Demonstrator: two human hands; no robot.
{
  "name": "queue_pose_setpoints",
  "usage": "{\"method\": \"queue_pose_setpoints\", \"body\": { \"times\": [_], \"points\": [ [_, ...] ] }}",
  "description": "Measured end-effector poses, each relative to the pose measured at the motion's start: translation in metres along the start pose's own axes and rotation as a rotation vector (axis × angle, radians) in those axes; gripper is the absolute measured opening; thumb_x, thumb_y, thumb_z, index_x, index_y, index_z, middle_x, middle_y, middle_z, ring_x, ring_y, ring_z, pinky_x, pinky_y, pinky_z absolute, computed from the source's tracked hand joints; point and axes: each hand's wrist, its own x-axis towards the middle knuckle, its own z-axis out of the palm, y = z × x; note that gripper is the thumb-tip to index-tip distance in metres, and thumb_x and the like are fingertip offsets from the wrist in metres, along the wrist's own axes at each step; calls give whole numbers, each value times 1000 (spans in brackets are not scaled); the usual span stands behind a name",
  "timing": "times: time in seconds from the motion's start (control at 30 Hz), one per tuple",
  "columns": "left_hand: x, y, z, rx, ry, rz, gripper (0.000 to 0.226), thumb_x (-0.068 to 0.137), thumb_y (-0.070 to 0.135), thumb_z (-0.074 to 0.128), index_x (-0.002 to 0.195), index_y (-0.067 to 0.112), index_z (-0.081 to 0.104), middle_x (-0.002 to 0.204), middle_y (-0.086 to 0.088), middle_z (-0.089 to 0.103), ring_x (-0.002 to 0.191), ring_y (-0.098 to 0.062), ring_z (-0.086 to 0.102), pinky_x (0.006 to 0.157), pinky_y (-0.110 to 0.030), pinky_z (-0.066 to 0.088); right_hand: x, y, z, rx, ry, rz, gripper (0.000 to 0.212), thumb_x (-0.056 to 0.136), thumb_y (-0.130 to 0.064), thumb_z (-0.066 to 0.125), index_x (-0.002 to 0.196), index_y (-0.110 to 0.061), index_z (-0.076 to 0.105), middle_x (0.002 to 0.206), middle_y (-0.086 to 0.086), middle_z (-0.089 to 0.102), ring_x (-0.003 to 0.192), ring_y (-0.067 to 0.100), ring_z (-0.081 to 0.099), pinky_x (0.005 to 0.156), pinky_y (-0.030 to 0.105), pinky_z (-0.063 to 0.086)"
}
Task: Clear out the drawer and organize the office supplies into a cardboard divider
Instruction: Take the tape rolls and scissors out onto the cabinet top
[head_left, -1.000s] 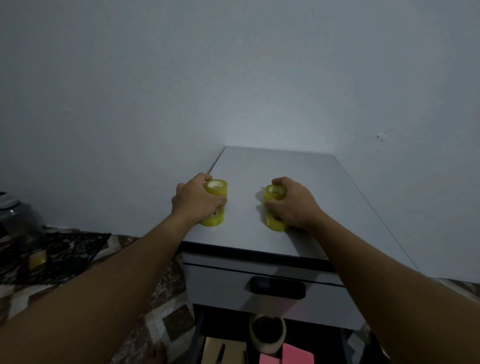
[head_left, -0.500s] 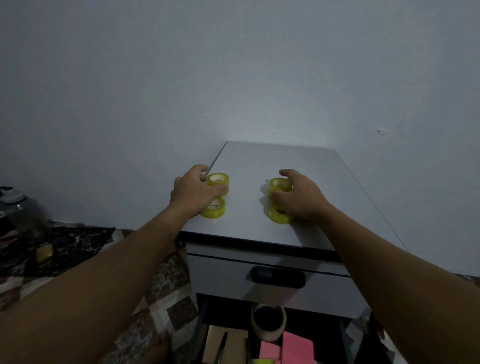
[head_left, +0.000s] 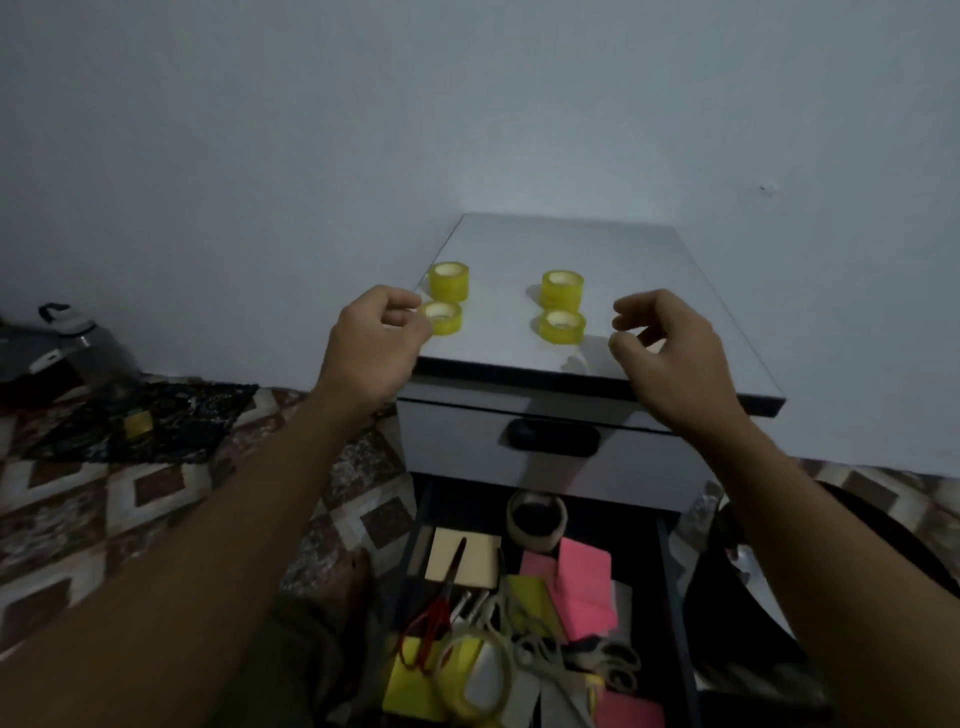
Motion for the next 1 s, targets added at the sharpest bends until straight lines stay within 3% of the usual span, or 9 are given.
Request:
{"method": "queue_pose_setpoints", "body": {
  "times": [0.07,0.17,0.33,0.43,0.63,0.8,0.87,1.0],
  "points": [
    [-25,-5,5,-33,-37,-6,18,91,16,65,109,19,67,88,5,65,76,-6,58,65,-12,46,-28,4,2,15,-9,-5,24,87,-17,62,110,-19,63,101,-7,68,87,15,62,78,32,51],
    [-62,-22,19,-43,-149,-31,22,93,17,65,114,19,65,93,-1,68,83,-14,63,76,-24,50,-69,18,11,40,-41,35,23,85,-13,64,107,-19,64,95,-9,67,84,12,61,79,31,51],
    [-114,-81,53,22,-451,-191,30,90,20,69,118,23,59,89,1,64,101,-26,65,97,-40,53,-132,56,35,39,-269,243,29,88,-17,65,116,-21,60,100,-8,66,86,13,63,80,36,54],
    [-136,-111,66,166,-566,-242,47,90,29,69,134,21,55,111,1,64,101,-18,64,91,-33,53,-163,80,48,31,-333,334,29,86,-16,68,114,-20,62,101,-5,68,88,14,64,79,28,49],
    [-166,-155,70,300,-757,-371,66,84,36,75,143,30,47,137,-1,53,111,-15,56,85,-27,51,-212,124,60,-3,-483,586,42,81,-13,69,122,-19,61,112,2,68,85,19,64,76,31,52],
    [-187,-171,77,326,-820,-446,86,61,45,81,140,33,49,138,8,50,121,-17,53,99,-36,51,-227,132,68,-81,-594,553,51,83,-16,71,132,-16,58,120,3,66,97,16,63,75,18,39],
    [-198,-174,83,419,-870,-419,98,52,52,80,142,39,45,144,5,45,128,-21,47,103,-41,47,-225,132,71,-54,-590,544,51,84,-18,71,134,-17,56,124,2,63,96,14,61,76,18,40],
    [-213,-178,92,607,-912,-327,109,60,49,83,153,38,27,156,1,27,144,-30,21,114,-45,33,-214,134,80,41,-553,581,47,85,-13,70,130,-18,57,121,0,61,100,15,58,77,21,44]
  ]
}}
